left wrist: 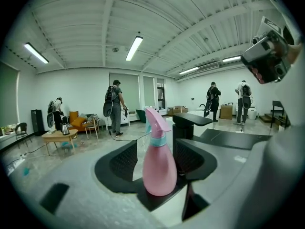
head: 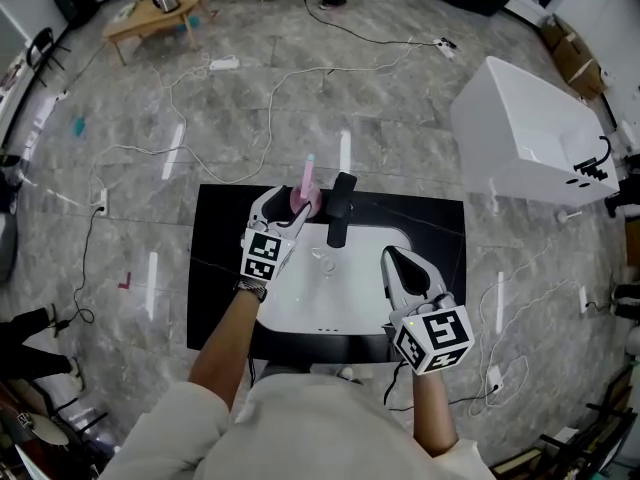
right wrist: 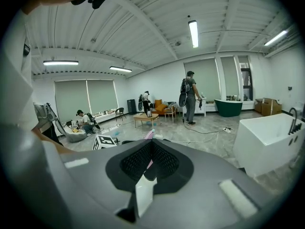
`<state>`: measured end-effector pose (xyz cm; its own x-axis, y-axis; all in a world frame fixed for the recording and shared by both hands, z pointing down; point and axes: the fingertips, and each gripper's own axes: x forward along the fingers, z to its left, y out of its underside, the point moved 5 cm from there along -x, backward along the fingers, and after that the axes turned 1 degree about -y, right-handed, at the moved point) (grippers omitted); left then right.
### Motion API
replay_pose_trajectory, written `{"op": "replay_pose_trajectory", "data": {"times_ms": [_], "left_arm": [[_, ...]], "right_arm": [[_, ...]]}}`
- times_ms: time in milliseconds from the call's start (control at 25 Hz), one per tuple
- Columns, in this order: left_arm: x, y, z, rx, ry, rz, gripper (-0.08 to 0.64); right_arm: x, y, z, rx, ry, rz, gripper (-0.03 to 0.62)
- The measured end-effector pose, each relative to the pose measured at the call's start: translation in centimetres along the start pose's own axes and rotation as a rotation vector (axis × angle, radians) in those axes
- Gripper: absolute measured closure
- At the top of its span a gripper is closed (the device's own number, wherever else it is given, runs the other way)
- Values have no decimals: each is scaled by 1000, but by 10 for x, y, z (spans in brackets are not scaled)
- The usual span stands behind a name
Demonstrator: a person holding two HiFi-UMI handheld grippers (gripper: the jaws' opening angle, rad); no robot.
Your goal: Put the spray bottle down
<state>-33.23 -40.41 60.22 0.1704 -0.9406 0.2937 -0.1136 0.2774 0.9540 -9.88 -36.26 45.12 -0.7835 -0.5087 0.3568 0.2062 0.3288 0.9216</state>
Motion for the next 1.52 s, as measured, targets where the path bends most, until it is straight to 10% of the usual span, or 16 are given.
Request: {"op": "replay_pose_trajectory", "data": {"times_ms": [1520], "left_arm": [[-231, -156, -194, 73, -92, -205, 554]], "right_arm": [[-209, -41, 32, -227, -78, -218, 586]]}}
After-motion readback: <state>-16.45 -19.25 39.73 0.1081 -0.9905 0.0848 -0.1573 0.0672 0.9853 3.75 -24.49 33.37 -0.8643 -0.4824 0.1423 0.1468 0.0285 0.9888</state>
